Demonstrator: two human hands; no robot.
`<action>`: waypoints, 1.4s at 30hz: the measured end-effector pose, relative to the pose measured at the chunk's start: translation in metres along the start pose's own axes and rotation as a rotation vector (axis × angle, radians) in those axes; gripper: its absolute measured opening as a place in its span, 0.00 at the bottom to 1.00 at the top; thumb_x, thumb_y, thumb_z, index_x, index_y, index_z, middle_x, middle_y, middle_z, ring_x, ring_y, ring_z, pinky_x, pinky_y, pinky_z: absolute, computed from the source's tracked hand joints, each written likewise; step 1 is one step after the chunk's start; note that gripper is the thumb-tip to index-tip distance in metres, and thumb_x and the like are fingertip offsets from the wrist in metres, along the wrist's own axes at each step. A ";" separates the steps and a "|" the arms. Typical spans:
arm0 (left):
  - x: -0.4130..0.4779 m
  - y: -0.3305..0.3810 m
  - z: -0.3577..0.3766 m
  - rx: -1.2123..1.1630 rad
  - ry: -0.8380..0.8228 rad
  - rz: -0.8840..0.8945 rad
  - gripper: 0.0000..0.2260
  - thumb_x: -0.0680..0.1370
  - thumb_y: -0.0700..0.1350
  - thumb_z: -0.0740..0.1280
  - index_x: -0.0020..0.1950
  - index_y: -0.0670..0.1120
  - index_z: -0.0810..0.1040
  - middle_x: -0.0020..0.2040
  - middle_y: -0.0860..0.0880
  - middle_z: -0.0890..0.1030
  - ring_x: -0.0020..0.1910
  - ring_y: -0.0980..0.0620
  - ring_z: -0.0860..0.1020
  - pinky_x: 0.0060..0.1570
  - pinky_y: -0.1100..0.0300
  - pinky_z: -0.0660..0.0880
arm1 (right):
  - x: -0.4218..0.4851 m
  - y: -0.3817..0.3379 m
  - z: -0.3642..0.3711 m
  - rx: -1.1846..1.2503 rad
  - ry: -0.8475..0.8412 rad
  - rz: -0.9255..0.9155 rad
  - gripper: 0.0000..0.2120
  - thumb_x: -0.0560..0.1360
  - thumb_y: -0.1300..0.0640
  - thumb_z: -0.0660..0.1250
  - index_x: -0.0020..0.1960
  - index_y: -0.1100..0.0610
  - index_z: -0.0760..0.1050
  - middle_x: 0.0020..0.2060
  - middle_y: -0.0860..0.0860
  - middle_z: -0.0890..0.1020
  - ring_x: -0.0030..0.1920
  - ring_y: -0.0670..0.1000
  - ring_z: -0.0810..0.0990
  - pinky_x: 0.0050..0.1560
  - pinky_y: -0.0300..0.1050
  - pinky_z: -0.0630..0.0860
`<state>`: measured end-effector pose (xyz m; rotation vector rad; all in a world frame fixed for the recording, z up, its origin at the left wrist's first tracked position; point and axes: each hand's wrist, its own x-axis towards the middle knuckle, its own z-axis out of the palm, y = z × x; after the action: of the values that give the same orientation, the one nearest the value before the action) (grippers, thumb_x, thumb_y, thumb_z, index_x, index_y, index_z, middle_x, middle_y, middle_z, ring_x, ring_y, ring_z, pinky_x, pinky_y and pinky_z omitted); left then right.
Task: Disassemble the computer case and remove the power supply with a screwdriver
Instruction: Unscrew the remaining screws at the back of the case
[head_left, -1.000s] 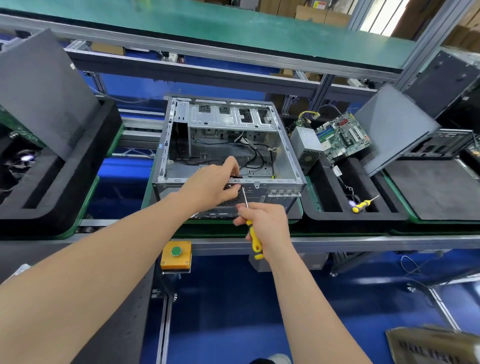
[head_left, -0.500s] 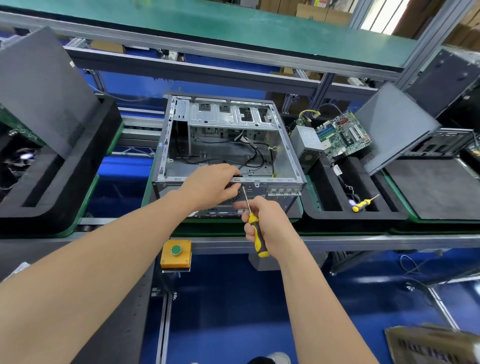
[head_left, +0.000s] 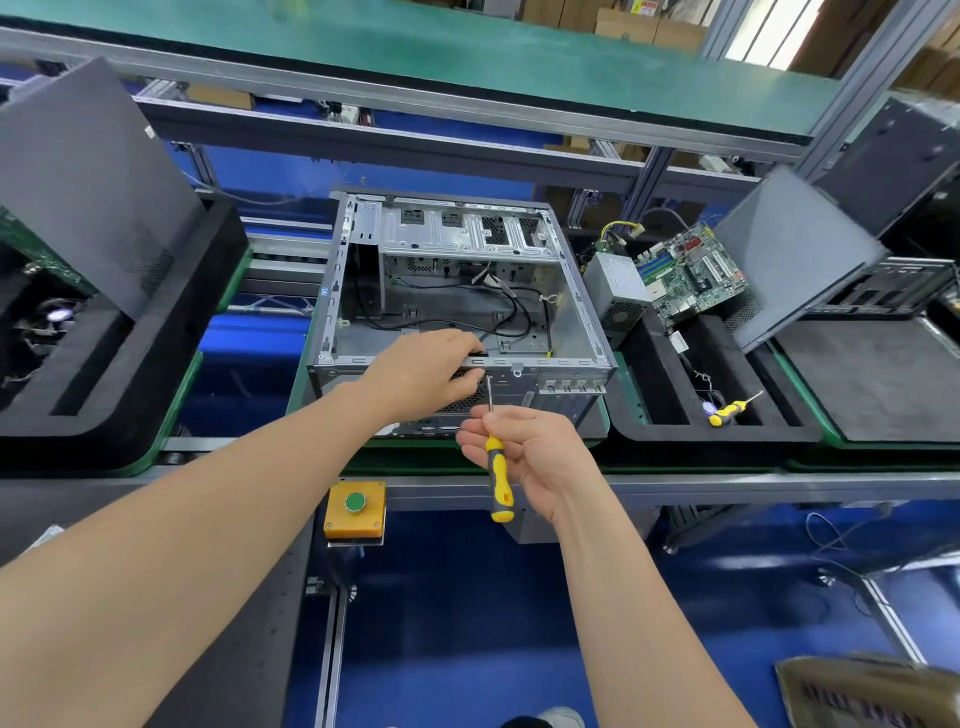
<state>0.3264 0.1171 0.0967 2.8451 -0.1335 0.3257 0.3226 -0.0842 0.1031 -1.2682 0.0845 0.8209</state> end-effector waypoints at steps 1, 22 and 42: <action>0.000 0.000 0.000 0.001 -0.001 0.002 0.16 0.82 0.56 0.60 0.66 0.50 0.74 0.57 0.51 0.81 0.52 0.49 0.79 0.46 0.53 0.74 | 0.000 -0.001 0.000 -0.027 0.029 -0.011 0.07 0.80 0.69 0.69 0.57 0.69 0.81 0.48 0.64 0.88 0.49 0.61 0.89 0.46 0.48 0.86; -0.001 -0.001 0.001 -0.017 0.002 -0.001 0.15 0.82 0.56 0.61 0.65 0.52 0.73 0.57 0.53 0.81 0.52 0.50 0.80 0.42 0.56 0.70 | 0.007 0.008 0.008 -0.183 -0.054 0.013 0.12 0.87 0.49 0.61 0.65 0.54 0.75 0.40 0.60 0.85 0.25 0.51 0.72 0.22 0.40 0.66; -0.029 0.068 0.009 -1.660 0.006 -1.020 0.14 0.79 0.54 0.71 0.57 0.44 0.83 0.51 0.49 0.87 0.42 0.51 0.86 0.44 0.55 0.83 | 0.006 0.001 -0.006 0.106 -0.135 0.138 0.13 0.79 0.59 0.58 0.52 0.66 0.78 0.36 0.57 0.77 0.28 0.48 0.70 0.23 0.40 0.66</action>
<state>0.2914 0.0512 0.0991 1.0136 0.6833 -0.0557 0.3284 -0.0861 0.0970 -1.1136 0.1062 1.0060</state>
